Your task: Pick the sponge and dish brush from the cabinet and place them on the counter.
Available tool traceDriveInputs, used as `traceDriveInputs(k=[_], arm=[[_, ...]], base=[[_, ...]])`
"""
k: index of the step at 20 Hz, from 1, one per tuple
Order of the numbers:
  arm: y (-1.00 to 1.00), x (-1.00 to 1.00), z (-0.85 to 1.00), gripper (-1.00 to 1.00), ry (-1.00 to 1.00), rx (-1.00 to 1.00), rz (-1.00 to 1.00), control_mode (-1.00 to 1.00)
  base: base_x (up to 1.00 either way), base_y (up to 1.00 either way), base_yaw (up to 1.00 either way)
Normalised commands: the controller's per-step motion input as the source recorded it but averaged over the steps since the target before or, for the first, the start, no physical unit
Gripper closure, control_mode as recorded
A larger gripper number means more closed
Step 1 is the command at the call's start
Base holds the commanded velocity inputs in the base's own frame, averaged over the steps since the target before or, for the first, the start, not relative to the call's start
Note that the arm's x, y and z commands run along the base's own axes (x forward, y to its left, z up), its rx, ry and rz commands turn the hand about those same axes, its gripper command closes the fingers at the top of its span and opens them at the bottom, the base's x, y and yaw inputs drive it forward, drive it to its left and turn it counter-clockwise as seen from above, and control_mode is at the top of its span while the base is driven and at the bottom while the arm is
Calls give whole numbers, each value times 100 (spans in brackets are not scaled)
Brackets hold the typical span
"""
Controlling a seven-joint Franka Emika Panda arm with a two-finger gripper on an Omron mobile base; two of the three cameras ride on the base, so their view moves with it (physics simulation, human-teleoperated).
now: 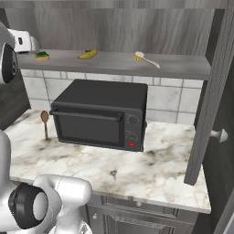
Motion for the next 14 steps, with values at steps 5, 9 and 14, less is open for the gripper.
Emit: traceDriveInputs(k=[5, 9, 14], arm=[[9, 26, -16, -100, 1, -1, 0, -100], [7, 33, -11, -100, 2, 0, 0, -100], [8, 29, -6, -100, 2, 0, 0, -100]], base=[[0, 0, 0], [0, 0, 0], [0, 0, 0]])
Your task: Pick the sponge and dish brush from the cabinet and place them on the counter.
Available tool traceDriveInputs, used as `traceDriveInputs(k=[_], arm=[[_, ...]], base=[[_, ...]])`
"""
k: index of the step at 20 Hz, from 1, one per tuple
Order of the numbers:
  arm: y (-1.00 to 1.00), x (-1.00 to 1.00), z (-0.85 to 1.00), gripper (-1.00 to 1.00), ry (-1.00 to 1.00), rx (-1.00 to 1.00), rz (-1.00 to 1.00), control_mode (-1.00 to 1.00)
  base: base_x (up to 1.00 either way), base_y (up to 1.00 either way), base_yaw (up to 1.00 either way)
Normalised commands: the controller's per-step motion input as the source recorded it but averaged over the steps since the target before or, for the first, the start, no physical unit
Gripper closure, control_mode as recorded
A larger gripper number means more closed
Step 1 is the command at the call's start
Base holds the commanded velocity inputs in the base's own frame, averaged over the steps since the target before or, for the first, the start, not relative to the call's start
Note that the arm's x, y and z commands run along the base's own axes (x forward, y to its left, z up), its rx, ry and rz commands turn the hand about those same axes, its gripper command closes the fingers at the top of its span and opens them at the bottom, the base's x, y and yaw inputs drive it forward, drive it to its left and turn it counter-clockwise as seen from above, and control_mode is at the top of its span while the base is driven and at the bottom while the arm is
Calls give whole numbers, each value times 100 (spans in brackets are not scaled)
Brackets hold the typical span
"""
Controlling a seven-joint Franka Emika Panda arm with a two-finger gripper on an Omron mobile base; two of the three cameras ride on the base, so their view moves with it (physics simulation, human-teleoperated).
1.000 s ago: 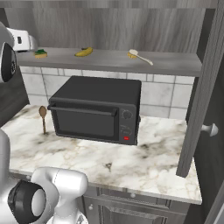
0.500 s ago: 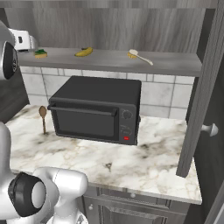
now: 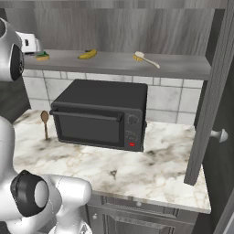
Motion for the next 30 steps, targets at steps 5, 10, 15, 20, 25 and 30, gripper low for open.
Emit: traceDriveInputs(k=[5, 10, 15, 20, 25, 30], arm=[[4, 26, 0, -100, 3, 0, 0, -100], [9, 26, -2, -100, 3, -1, 0, -100], [10, 20, -11, -100, 3, -2, 0, -100], [9, 19, -17, -100, 1, -1, 0, -100], [11, 26, -10, -100, 0, -1, 0, -100], [15, 30, -7, -100, 0, 0, 0, -100]], base=[[0, 0, 0], [0, 0, 0], [0, 0, 0], [0, 0, 0], [0, 0, 0], [0, 0, 0]])
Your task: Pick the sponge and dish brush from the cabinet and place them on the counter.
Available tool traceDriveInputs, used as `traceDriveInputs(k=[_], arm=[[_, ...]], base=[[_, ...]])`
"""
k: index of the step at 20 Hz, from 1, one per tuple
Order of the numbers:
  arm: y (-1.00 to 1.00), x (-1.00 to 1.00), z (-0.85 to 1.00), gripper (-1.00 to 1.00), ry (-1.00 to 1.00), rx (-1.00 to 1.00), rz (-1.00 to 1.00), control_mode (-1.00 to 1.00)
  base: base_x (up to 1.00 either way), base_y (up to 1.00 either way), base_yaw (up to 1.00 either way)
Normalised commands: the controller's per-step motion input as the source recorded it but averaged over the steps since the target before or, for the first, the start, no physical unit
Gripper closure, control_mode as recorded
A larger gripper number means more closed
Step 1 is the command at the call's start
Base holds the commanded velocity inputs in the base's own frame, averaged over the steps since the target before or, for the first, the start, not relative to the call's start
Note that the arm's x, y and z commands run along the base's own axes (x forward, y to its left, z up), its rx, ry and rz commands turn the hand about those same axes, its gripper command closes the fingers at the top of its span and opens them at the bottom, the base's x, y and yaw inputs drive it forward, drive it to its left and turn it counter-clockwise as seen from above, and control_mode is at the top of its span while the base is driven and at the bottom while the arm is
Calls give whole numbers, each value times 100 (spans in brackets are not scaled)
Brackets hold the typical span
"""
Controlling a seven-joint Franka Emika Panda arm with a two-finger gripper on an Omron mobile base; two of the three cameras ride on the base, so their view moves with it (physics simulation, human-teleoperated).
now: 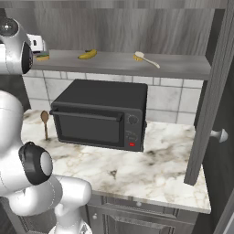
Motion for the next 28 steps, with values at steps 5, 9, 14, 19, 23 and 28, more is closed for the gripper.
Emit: traceDriveInputs(k=[5, 9, 14, 19, 23, 28], arm=[[12, 32, -6, -100, 0, 0, 0, -100], [6, 30, -9, -100, 2, -1, 0, -100], [5, 27, -14, -100, 5, -1, 0, -100], [7, 30, -5, -100, 2, 0, 0, -100], [12, 33, 0, -100, 0, 0, 0, -100], [14, 32, -1, -100, 2, -1, 0, -100]], base=[[0, 0, 0], [0, 0, 0], [0, 0, 0], [0, 0, 0], [0, 0, 0], [0, 0, 0]])
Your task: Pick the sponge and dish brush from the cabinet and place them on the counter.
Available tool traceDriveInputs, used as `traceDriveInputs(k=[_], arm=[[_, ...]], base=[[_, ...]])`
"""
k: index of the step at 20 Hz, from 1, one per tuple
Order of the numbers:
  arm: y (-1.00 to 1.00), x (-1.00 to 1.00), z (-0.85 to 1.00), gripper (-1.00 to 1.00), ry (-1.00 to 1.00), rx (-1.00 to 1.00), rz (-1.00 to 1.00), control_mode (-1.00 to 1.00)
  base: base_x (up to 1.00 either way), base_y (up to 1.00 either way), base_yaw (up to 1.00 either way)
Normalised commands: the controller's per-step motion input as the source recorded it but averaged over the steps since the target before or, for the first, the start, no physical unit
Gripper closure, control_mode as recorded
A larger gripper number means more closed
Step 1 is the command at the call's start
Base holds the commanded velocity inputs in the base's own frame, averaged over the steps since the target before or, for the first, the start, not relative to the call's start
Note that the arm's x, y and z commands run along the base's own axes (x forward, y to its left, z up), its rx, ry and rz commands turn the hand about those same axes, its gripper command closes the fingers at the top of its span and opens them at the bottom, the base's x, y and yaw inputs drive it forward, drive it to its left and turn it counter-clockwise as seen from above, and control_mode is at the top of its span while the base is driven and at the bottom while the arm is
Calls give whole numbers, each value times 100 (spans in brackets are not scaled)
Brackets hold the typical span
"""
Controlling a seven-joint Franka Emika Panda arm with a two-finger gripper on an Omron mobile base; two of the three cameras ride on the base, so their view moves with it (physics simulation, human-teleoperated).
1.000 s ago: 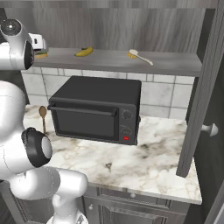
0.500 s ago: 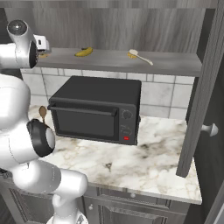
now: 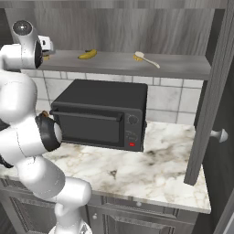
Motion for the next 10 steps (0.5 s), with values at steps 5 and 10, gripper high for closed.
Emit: traceDriveInputs(k=[5, 10], arm=[[14, 33, -7, -100, 3, -1, 0, -100], [16, 31, -10, -100, 4, -2, 0, -100]], base=[[0, 0, 0], [0, 0, 0]])
